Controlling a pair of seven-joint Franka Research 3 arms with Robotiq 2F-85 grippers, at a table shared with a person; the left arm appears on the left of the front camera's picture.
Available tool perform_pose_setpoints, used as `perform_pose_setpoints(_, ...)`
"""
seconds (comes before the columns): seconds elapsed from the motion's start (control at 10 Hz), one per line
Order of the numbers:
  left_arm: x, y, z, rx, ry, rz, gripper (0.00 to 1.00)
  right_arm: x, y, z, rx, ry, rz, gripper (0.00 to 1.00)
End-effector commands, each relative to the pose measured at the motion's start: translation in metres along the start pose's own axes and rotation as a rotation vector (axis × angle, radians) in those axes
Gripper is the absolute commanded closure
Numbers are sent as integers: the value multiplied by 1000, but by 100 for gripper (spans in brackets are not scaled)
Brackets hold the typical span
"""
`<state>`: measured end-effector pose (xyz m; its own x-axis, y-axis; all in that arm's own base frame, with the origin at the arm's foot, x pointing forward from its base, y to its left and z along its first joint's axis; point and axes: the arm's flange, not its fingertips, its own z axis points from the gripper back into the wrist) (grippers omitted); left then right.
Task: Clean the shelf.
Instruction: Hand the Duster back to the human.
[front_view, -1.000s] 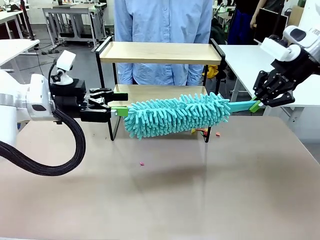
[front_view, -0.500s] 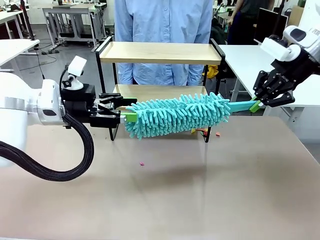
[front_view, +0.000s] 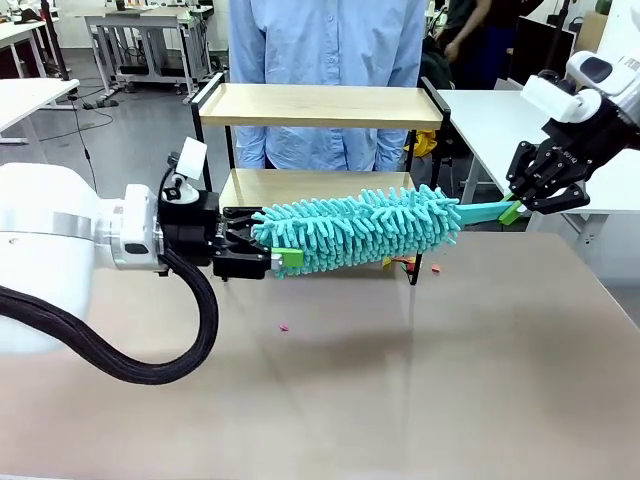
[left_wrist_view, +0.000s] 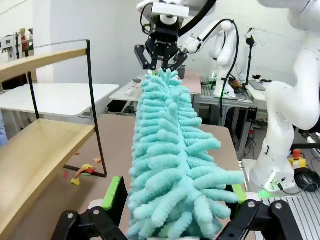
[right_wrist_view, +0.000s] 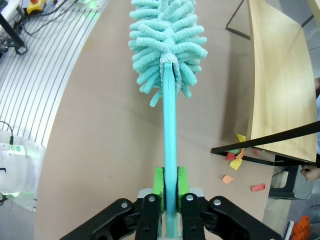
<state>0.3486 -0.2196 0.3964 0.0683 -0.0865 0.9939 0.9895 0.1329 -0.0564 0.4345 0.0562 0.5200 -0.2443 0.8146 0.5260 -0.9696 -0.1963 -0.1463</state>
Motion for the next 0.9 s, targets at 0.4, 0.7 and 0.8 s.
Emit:
perform_pose_setpoints(0.4,-36,-73,31,-1,-68,8,59,1,0,2,-11,-31,14,87)
perform_pose_setpoints(0.7,-33,-71,38,-41,-114,23,100,1,0,2,-11,-31,14,87)
perform_pose_setpoints(0.8,-34,-68,39,-50,-126,37,86,1,0,2,-11,-31,14,87)
